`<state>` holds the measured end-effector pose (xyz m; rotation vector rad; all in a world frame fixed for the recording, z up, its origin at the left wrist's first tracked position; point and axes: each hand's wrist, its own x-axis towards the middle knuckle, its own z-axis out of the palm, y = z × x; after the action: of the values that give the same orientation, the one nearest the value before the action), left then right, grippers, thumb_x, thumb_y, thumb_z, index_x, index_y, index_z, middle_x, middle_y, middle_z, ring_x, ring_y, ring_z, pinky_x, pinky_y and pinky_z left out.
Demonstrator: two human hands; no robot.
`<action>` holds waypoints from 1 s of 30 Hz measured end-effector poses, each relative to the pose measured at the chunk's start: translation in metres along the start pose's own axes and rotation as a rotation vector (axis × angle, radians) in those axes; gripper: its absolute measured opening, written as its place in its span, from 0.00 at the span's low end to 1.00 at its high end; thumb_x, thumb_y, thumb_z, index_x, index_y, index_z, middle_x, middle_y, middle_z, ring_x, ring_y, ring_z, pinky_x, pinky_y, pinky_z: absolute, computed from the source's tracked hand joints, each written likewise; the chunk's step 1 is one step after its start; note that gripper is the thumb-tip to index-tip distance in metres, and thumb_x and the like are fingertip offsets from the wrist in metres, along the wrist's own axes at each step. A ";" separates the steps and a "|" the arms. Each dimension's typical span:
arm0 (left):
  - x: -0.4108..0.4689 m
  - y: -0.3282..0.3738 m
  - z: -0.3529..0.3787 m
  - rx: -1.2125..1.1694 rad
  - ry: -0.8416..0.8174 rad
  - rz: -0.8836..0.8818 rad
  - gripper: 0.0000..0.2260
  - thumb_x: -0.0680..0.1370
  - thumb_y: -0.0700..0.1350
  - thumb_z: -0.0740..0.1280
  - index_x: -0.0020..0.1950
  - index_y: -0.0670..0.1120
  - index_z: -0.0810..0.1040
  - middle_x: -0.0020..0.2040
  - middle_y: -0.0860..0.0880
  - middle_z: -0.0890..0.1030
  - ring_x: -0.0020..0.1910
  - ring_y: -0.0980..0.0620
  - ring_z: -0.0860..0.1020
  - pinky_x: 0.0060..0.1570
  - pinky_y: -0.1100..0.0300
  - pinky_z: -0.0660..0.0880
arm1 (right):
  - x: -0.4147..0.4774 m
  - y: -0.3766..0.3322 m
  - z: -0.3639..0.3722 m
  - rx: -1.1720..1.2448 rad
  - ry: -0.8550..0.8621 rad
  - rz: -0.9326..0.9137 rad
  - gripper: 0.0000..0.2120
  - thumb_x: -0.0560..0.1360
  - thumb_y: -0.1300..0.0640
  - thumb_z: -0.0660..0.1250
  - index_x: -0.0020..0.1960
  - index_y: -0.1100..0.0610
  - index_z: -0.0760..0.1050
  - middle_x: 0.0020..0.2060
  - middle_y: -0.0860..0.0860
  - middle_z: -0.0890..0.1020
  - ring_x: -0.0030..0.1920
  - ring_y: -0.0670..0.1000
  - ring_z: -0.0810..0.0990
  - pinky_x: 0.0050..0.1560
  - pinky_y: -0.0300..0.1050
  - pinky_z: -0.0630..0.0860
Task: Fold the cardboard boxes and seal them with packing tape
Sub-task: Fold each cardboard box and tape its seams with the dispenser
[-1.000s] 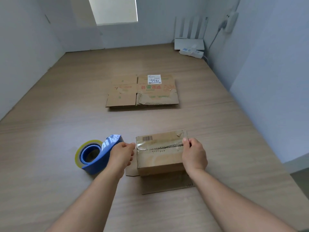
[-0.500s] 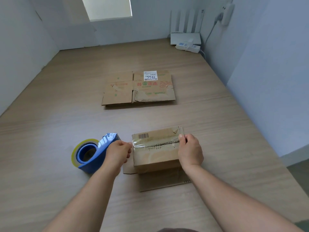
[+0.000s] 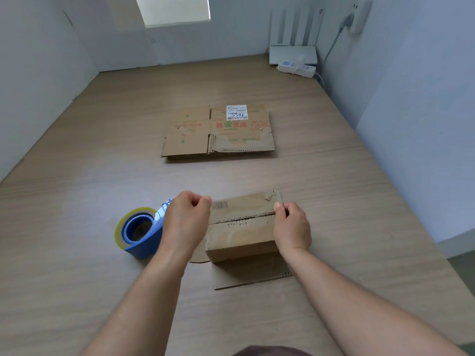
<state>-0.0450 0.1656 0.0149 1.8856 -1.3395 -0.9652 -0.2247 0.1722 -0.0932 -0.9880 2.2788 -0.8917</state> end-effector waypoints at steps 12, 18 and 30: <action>0.002 -0.073 0.011 -0.070 0.128 -0.185 0.09 0.78 0.47 0.62 0.40 0.46 0.75 0.38 0.49 0.77 0.38 0.49 0.74 0.41 0.52 0.71 | -0.004 -0.004 0.007 0.225 -0.087 0.024 0.13 0.78 0.47 0.61 0.40 0.54 0.71 0.44 0.56 0.78 0.45 0.57 0.75 0.52 0.55 0.72; 0.004 -0.083 0.016 -0.002 0.160 -0.150 0.10 0.79 0.47 0.61 0.40 0.46 0.74 0.37 0.49 0.77 0.37 0.51 0.73 0.40 0.54 0.71 | -0.003 -0.003 0.005 0.210 -0.096 -0.023 0.12 0.79 0.48 0.61 0.44 0.56 0.74 0.46 0.57 0.79 0.47 0.58 0.76 0.51 0.53 0.73; 0.000 -0.125 0.028 0.202 0.024 -0.169 0.15 0.83 0.51 0.55 0.43 0.43 0.72 0.41 0.43 0.78 0.45 0.41 0.76 0.44 0.50 0.73 | -0.002 -0.001 0.004 0.134 -0.107 -0.045 0.12 0.80 0.47 0.59 0.44 0.54 0.72 0.46 0.55 0.79 0.46 0.56 0.76 0.47 0.49 0.71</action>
<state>-0.0058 0.1997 -0.1026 2.1855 -1.3219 -0.9141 -0.2197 0.1716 -0.0947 -1.0069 2.0869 -0.9728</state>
